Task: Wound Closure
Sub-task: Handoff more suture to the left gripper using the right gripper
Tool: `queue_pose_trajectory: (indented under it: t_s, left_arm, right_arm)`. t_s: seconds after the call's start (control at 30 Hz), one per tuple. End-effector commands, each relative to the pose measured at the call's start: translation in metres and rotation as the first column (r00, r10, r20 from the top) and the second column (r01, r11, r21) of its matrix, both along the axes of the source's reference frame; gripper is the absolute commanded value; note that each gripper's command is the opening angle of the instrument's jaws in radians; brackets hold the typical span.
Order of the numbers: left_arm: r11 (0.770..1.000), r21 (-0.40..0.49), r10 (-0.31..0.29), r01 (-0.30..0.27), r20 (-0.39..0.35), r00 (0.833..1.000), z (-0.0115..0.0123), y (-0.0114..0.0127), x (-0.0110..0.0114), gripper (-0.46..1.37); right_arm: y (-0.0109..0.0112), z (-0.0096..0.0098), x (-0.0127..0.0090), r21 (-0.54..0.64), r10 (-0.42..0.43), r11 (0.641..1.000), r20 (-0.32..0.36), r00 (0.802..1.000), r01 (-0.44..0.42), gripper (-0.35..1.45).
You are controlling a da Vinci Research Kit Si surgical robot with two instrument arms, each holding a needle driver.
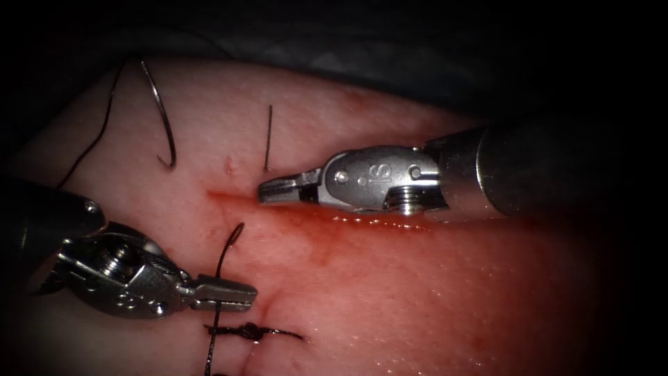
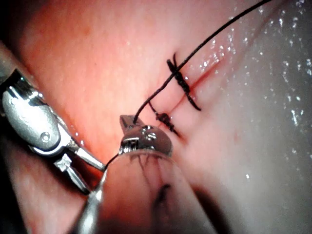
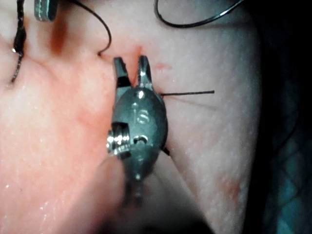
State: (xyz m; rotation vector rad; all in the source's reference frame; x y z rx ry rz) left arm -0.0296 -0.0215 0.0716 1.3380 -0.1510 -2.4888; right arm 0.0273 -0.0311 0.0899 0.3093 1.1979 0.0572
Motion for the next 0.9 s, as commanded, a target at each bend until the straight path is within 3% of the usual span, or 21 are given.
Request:
queue_pose_trajectory:
  t_s: [0.03,0.1,0.23,0.6,0.9]
  left_arm:
    - [1.000,0.010,0.001,-0.001,-0.002,1.000,0.0001,0.0001,0.0000,-0.35]
    - [1.000,0.008,0.001,-0.001,-0.002,1.000,0.0003,0.0004,-0.0002,-0.35]
    - [1.000,0.016,-0.004,0.004,-0.002,1.000,0.0009,0.0010,-0.0005,-0.35]
    - [0.999,0.039,-0.006,0.006,0.009,1.000,0.0013,0.0015,-0.0016,-0.35]
    - [0.997,0.076,-0.025,0.024,0.011,1.000,0.0016,0.0025,-0.0021,-0.35]
  right_arm:
    - [0.0000,0.0000,-0.0001,0.001,0.001,1.000,-0.004,1.000,-0.001,1.04]
    - [-0.0001,-0.0003,0.0001,0.001,0.004,1.000,-0.013,1.000,-0.004,1.17]
    - [-0.0005,-0.0008,0.0006,0.000,-0.006,1.000,-0.022,1.000,0.006,1.23]
    - [-0.0006,-0.0009,0.0013,-0.020,-0.006,1.000,-0.044,0.999,0.005,1.12]
    - [-0.0004,-0.0019,0.0013,-0.141,-0.066,0.989,-0.105,0.992,0.050,0.97]
